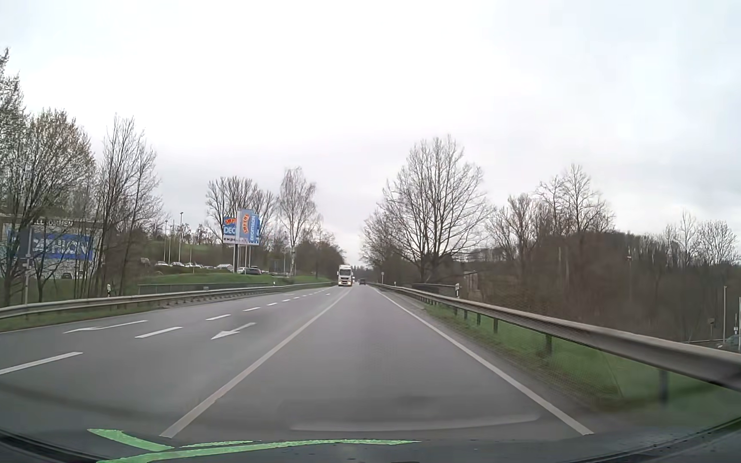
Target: Follow the waypoints while adhering to traffic rules and regulations
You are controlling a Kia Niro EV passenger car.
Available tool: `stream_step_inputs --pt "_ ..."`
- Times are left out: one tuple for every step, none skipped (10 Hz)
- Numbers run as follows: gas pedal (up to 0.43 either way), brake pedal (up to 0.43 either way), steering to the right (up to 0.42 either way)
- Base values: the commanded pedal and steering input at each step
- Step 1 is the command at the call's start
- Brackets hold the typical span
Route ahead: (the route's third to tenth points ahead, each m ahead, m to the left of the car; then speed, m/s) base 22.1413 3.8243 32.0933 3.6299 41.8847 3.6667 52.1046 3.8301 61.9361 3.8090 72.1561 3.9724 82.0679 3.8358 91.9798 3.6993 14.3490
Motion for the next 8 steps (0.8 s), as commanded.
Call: stream_step_inputs --pt "0.240 0.000 -0.001" --pt "0.240 0.000 -0.001" --pt "0.240 0.000 -0.001" --pt "0.240 0.000 -0.001" --pt "0.240 0.000 -0.001" --pt "0.240 0.000 -0.001" --pt "0.240 0.000 -0.001" --pt "0.240 0.000 -0.001"
